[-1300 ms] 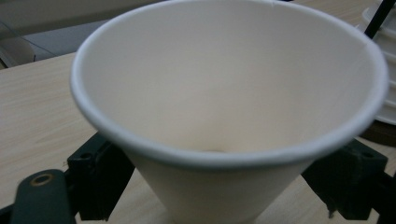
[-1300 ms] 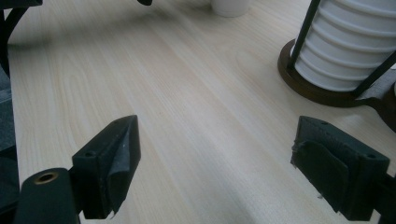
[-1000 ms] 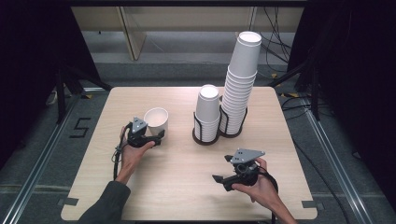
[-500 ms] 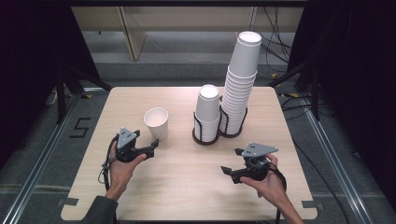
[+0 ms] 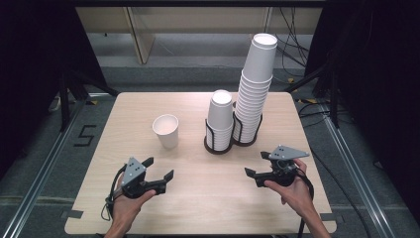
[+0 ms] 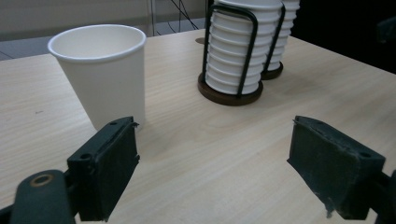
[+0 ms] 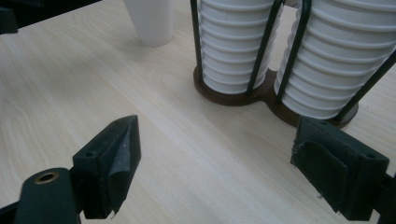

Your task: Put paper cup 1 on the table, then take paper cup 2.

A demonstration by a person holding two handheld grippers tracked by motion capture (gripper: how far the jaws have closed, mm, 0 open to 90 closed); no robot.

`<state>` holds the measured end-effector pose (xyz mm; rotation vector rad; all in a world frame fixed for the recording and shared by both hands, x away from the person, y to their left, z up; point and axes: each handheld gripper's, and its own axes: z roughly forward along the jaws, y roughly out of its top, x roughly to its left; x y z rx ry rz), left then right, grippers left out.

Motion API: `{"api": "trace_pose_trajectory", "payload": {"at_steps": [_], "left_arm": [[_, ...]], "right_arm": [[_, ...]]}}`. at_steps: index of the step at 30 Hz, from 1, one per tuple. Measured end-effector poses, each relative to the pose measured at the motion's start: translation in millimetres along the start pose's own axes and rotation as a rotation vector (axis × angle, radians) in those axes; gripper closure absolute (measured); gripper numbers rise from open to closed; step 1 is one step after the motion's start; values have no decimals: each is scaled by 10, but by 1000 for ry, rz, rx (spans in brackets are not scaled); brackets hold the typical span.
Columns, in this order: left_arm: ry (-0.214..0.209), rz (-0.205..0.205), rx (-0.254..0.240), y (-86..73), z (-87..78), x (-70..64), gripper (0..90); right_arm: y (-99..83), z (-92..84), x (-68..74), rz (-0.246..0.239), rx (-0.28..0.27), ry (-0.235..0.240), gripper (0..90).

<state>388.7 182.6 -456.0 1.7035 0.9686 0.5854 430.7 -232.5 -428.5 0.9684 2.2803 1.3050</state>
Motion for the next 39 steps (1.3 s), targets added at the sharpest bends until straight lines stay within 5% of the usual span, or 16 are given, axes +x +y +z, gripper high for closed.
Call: {"api": "trace_pose_trajectory", "payload": {"at_steps": [10,18,21,22,26,28,29,39], "left_arm": [[-48,32,9,-141,-66,-176,148],[-71,36,28,-190,-134,-246,148],[-79,28,22,-211,-128,-244,148],[-77,23,22,-212,-127,-241,148],[-63,29,34,-221,-130,-221,148],[-68,27,34,-229,-118,-209,148],[-67,24,33,-233,-111,-207,148],[-75,40,53,-247,-93,-215,148]], "right_arm": [[71,-75,-75,46,-5,-27,163],[229,-186,-256,63,-79,-51,159],[301,-234,-305,98,-102,-56,159],[324,-250,-345,69,-112,-68,159],[411,-287,-389,99,-111,-74,158],[449,-286,-435,71,-121,-91,159],[465,-283,-427,102,-113,-74,159],[698,-300,-539,115,-143,-83,157]]}}
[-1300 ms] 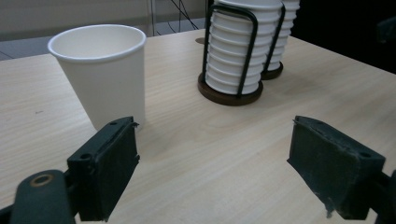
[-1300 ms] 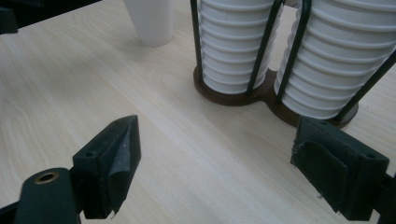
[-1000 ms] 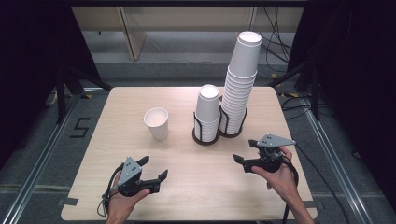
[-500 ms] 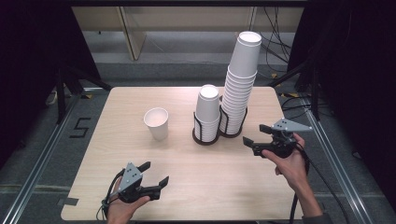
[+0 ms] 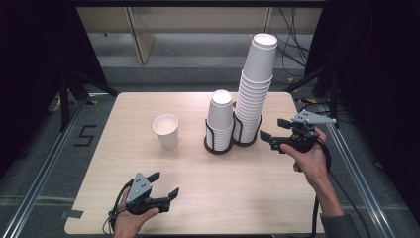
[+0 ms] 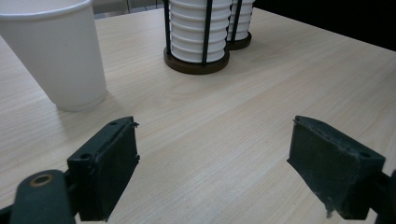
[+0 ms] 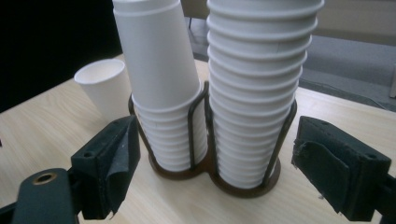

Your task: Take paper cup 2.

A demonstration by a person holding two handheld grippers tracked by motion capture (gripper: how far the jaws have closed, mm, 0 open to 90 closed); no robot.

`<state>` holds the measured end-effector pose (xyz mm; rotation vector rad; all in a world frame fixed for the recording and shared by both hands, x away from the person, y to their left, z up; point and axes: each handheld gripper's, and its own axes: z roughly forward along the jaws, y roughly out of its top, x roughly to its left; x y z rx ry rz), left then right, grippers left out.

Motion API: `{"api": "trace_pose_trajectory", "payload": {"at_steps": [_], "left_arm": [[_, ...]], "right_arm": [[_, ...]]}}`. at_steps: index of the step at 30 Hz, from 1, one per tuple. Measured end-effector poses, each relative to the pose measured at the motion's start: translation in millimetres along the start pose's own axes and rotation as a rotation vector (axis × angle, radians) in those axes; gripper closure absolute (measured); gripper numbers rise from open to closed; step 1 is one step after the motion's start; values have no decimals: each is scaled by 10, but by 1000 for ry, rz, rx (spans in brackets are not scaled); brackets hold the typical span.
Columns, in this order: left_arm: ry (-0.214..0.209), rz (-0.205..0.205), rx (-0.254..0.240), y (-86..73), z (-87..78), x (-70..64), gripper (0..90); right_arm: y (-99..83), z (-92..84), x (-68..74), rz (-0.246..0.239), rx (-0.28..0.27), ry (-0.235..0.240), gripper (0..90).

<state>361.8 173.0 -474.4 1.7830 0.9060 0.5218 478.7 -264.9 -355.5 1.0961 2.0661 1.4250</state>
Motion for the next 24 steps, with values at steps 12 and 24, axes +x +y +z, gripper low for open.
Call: {"api": "trace_pose_trajectory", "payload": {"at_steps": [12,24], "left_arm": [[-21,0,1,-27,48,46,148],[-22,7,12,-27,52,42,148]], "right_arm": [[519,23,-171,11,-70,-9,155],[1096,131,-234,-20,-106,-65,155]]}}
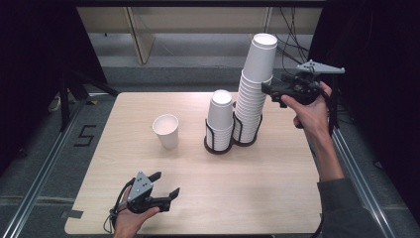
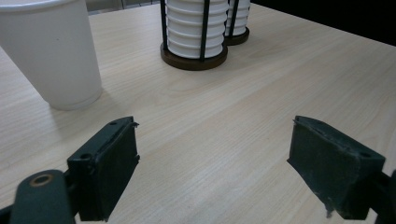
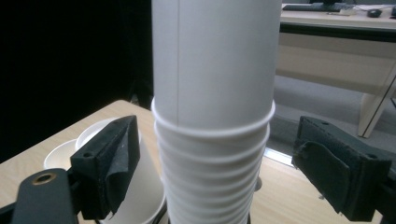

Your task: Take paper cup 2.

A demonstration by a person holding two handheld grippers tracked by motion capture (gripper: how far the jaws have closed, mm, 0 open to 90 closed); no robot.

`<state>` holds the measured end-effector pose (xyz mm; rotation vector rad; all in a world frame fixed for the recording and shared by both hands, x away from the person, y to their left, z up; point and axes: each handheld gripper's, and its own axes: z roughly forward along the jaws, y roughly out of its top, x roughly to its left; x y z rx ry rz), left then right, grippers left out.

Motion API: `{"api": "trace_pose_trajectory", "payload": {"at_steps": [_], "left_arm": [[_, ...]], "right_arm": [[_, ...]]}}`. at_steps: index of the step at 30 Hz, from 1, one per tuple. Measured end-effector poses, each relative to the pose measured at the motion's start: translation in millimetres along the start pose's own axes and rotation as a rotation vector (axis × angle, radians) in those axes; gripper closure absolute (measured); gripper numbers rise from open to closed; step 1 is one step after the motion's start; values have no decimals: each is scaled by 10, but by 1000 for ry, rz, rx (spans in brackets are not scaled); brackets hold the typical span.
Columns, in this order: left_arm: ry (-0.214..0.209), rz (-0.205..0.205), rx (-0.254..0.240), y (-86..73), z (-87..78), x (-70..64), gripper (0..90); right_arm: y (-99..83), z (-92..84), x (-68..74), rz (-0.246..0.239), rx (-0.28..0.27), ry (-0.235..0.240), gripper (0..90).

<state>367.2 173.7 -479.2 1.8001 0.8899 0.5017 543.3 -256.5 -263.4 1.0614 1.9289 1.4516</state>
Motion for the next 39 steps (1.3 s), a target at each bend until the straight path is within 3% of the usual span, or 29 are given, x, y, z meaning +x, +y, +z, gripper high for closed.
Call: {"api": "trace_pose_trajectory", "payload": {"at_steps": [10,24,35,39], "left_arm": [[-10,8,6,-6,22,-36,148],[-18,10,3,-7,26,-51,148],[-11,19,1,-1,27,-56,149],[-10,19,0,0,27,-56,149]], "right_arm": [[219,213,-7,17,-35,12,154],[381,516,10,29,-13,-2,129],[411,606,12,26,1,-14,137],[456,584,15,31,-19,-11,145]]}}
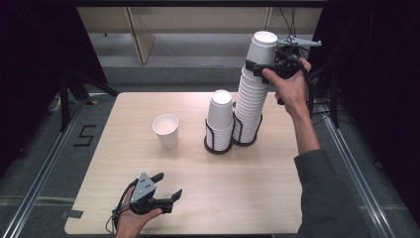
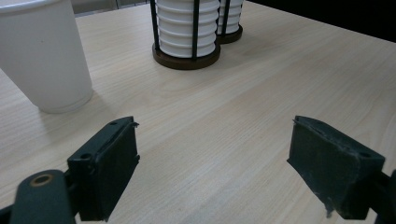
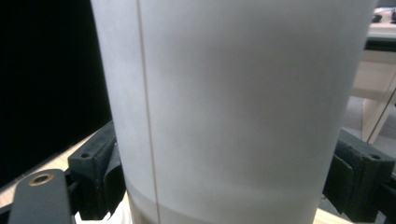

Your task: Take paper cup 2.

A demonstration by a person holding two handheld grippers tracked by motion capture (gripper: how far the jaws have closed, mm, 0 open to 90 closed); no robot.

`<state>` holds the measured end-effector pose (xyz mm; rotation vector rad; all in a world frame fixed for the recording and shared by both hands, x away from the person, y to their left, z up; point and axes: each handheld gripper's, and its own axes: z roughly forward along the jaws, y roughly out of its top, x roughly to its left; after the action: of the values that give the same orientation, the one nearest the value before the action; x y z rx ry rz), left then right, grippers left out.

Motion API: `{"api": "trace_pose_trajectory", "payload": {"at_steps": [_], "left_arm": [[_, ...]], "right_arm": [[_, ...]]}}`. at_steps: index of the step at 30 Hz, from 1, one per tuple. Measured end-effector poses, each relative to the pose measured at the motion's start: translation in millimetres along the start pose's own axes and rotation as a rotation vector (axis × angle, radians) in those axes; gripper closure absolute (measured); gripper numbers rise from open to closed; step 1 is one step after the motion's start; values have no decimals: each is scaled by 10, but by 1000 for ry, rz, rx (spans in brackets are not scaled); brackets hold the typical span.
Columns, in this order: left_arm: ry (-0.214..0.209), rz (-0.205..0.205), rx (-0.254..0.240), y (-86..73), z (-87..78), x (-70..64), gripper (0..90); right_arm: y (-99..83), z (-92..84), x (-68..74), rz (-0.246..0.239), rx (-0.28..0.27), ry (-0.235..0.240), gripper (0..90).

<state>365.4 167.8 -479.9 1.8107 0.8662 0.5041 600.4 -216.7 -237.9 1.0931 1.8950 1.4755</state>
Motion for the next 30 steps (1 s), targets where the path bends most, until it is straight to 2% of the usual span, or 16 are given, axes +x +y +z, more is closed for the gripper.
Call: {"api": "trace_pose_trajectory", "payload": {"at_steps": [2,7,9,11,13,20,25,28,30], "left_arm": [[0,0,0,1,0,0,149],[-7,-5,-12,-2,9,-2,149],[-7,-3,-7,0,7,-6,149],[-7,-1,-1,1,5,-8,149],[-7,0,3,2,6,-10,149],[-9,-2,2,4,9,-12,149],[-9,-1,3,5,11,-12,149],[-24,-7,-10,3,24,-11,149],[-24,-5,-5,8,20,-18,148]], "right_arm": [[45,-24,9,7,-8,3,146],[195,-98,45,-13,-38,-4,147],[269,-143,48,-13,-65,-9,147],[348,-199,56,1,-81,-9,147],[428,-255,57,-16,-100,-16,147],[632,-498,70,-17,-144,-24,148],[652,-689,36,-11,-169,-23,148],[581,-790,20,-20,-170,-23,148],[504,-851,13,-26,-153,-32,148]]}}
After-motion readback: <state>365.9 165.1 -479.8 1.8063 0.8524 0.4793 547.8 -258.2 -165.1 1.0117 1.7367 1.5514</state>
